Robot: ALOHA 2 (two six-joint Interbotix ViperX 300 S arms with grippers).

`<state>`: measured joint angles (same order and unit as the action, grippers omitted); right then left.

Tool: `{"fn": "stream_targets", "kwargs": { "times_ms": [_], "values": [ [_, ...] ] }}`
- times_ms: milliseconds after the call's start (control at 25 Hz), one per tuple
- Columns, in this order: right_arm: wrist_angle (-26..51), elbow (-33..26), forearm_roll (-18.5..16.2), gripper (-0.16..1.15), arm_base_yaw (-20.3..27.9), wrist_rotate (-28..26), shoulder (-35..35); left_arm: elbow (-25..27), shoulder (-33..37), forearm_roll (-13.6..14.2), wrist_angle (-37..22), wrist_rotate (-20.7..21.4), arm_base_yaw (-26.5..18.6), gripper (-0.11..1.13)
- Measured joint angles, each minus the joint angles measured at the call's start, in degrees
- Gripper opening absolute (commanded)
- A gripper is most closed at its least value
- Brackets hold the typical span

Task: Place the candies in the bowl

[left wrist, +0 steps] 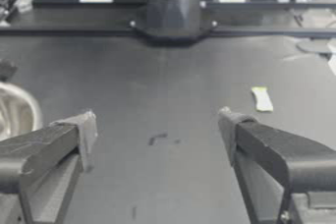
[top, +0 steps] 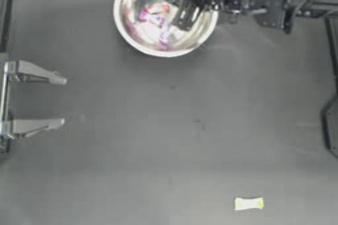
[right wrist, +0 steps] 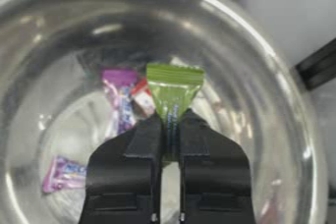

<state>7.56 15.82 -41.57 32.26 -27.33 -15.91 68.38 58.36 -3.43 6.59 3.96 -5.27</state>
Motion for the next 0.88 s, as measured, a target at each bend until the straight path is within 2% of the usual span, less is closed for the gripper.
{"fn": "stream_targets", "kwargs": {
  "times_ms": [160, 480, 880],
  "values": [
    [0.62, -0.09, 0.09, 0.4, 0.0, 0.0, -0.26, 0.0, 0.0, -0.09, 0.0, 0.0, -0.35, 1.03],
    [4.57, -1.14, 1.76, 0.92, -0.35, 0.0, -0.88, 0.0, 0.0, -0.09, 0.0, 0.0, -0.53, 1.03],
    [6.94, -1.85, 2.11, 0.94, -2.99, 0.0, 0.0, 0.0, 0.0, -0.18, 0.0, 0.0, -0.62, 1.03]
  ]
}}
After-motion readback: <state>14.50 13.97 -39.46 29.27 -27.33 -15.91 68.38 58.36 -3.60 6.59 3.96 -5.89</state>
